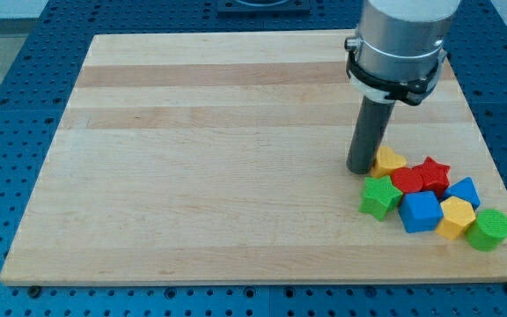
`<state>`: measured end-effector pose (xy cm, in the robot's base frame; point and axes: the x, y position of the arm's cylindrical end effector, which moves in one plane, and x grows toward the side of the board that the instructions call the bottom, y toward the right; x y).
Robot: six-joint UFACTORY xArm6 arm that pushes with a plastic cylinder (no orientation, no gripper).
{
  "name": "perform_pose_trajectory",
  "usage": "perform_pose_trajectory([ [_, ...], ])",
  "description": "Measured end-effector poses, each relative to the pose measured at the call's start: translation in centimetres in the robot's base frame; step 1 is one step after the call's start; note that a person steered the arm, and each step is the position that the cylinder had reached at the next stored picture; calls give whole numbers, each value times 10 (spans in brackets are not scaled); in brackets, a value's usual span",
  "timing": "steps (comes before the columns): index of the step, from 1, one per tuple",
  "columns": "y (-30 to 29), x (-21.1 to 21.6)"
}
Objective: Move the green circle and green star up
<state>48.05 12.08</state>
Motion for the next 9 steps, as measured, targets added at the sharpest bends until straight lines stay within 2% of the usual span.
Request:
perform_pose_trajectory([
  [2,-18,-9],
  [3,-77,-8],
  [4,-118,25],
  [5,-120,76],
  [6,-88,125],
  [9,58,138],
])
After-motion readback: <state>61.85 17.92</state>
